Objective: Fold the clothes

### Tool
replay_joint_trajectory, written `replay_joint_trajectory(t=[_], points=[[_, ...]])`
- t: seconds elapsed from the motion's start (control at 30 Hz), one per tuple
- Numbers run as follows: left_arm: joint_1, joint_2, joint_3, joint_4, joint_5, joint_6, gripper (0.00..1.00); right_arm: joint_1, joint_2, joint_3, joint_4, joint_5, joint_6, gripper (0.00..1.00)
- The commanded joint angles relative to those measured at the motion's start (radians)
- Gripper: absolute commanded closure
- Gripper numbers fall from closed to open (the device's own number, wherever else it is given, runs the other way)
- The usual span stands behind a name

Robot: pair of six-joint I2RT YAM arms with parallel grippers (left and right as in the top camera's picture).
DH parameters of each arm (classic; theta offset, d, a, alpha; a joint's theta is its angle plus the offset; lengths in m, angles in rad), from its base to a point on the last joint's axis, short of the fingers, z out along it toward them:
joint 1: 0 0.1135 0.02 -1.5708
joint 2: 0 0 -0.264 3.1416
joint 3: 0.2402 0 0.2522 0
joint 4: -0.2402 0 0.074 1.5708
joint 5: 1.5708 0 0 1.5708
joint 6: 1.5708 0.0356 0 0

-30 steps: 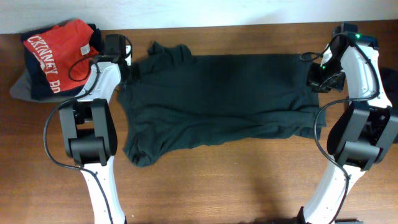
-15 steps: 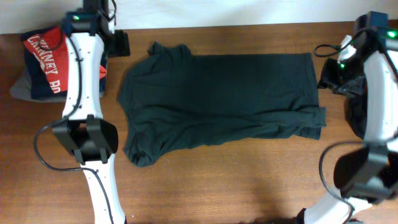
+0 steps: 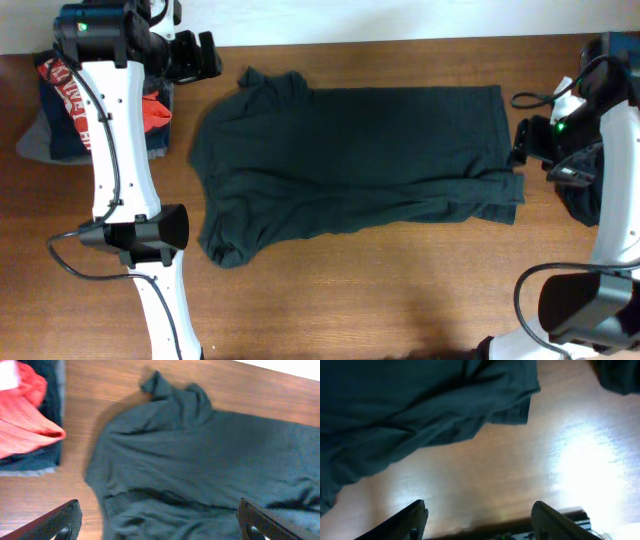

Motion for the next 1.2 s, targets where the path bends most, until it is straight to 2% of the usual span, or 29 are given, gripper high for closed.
replay_joint_trajectory(t=[0.0, 0.13, 0.27, 0.47, 0.53, 0.77, 0.87, 1.0, 1.17], points=[[-0.007, -0.118, -0.084, -0.004, 0.007, -0.013, 0.01, 0.003, -0.097, -0.05, -0.006, -0.016, 0.003, 0.29], [-0.023, -0.296, -0.303, -0.004, -0.101, -0.027, 0.01, 0.003, -0.195, -0.106, -0.006, -0.019, 0.003, 0.28], [-0.044, -0.53, -0.595, -0.002, -0.208, -0.15, 0.01, 0.003, -0.285, -0.152, 0.003, -0.052, 0.003, 0.22], [-0.089, -0.763, -0.981, 0.079, -0.192, -0.158, 0.01, 0.003, -0.332, -0.246, 0.084, -0.075, 0.004, 0.03], [-0.109, -0.798, -1.105, 0.131, -0.16, -0.157, 0.01, 0.003, -0.329, -0.3, 0.123, -0.086, 0.004, 0.01], [-0.126, -0.791, -1.509, 0.353, -0.082, -0.156, 0.01, 0.003, -0.321, -0.569, 0.327, -0.156, 0.004, 0.01], [-0.126, -0.761, -1.618, 0.43, -0.083, -0.156, 0.01, 0.003, -0.306, -0.644, 0.379, -0.157, 0.004, 0.01], [-0.125, -0.706, -1.682, 0.513, -0.087, -0.124, 0.02, 0.003, -0.286, -0.702, 0.425, -0.157, 0.004, 0.01], [-0.124, -0.616, -1.686, 0.52, -0.086, -0.117, 0.1, 0.003, -0.278, -0.715, 0.431, -0.157, 0.004, 0.01]])
